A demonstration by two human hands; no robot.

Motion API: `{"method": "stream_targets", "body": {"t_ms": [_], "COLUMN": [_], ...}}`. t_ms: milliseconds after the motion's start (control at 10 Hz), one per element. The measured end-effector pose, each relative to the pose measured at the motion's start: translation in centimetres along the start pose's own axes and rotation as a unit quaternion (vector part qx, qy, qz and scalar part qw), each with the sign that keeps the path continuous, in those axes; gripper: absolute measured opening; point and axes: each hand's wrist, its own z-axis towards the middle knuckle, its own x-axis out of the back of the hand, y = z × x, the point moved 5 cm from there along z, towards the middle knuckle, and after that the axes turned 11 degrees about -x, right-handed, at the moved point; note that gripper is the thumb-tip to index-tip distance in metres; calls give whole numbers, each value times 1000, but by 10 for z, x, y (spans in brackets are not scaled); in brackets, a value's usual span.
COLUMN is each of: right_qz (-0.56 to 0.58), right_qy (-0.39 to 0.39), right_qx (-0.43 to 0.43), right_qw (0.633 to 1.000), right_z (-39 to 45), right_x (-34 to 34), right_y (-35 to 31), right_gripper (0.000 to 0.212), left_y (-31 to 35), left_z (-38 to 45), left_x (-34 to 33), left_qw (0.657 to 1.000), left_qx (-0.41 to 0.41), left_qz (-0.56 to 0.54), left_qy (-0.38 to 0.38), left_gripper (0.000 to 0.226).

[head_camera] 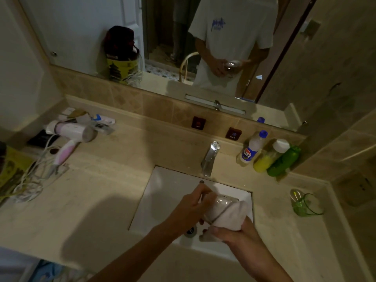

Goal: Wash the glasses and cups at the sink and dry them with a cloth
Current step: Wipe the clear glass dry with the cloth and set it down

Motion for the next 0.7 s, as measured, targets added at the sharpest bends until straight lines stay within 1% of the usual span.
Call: {"method": "stream_targets", "body": {"t_ms": [100, 200, 300, 400, 500, 600, 700], "right_qz": [-174, -322, -366, -282, -410, -417, -462], "right_qy": [36, 63, 44, 45, 249, 264, 296], "right_qx": [27, 102, 142, 85, 109, -15, -32], "right_qw": [984, 939, 919, 955, 871, 869, 835], "right_z": [-1, -5, -7, -5, 16, 14, 16], "right_x": [3, -4, -8, -8, -9, -9, -14], "right_y": [6, 1, -6, -3, -5, -15, -8], "right_gripper": [43, 53, 55, 44, 43, 38, 27], "left_y": [-14, -24, -28, -21, -9, -4, -7], "left_z": [-3, -7, -4, -2, -2, -4, -9], "left_x": [-5, -5, -6, -7, -6, -4, -2], "left_qw": [961, 931, 951, 977, 994, 994, 992], "left_qx": [187, 233, 191, 106, 8, -90, -121], "left_qz": [-202, -261, -230, -185, -97, -11, 31], "left_qy": [-37, -103, -80, -2, 41, 58, 33], "left_gripper": [73, 81, 75, 65, 27, 33, 40]}}
